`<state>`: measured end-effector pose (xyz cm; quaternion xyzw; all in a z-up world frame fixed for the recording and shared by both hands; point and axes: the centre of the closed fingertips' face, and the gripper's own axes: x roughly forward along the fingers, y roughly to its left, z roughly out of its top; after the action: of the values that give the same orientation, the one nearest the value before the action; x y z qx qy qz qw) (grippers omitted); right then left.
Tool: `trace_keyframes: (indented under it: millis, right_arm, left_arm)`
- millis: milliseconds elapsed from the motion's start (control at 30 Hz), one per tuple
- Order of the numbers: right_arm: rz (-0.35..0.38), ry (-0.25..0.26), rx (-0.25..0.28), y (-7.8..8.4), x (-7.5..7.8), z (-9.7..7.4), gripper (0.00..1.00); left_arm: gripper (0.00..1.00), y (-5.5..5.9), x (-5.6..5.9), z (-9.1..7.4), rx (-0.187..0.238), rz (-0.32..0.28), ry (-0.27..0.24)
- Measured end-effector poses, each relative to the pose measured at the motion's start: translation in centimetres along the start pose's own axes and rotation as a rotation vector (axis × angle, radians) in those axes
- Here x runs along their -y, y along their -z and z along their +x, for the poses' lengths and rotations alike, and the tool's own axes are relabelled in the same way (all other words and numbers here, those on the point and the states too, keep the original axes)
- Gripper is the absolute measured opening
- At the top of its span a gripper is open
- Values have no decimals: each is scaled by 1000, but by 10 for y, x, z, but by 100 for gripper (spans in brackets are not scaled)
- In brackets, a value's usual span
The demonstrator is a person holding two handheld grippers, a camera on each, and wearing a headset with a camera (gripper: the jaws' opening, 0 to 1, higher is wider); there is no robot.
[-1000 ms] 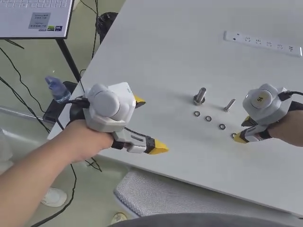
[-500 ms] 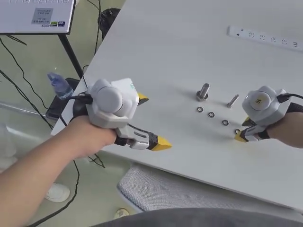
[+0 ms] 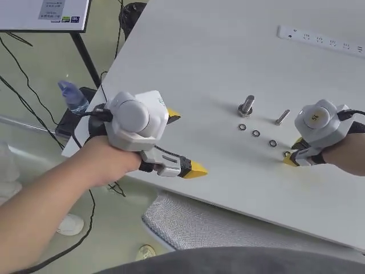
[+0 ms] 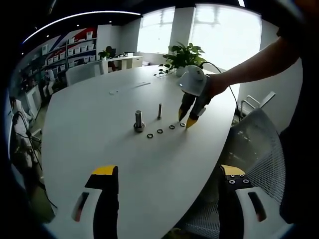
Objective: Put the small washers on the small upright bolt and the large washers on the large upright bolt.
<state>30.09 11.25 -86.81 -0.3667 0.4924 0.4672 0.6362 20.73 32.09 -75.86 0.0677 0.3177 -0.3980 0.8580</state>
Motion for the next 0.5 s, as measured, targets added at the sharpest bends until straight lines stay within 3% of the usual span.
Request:
trace_keyframes:
  millis: [500]
  right_arm:
    - [-24, 7, -39, -1, -4, 1, 15]
  left_arm:
    - [81, -4, 5, 1, 18, -4, 21]
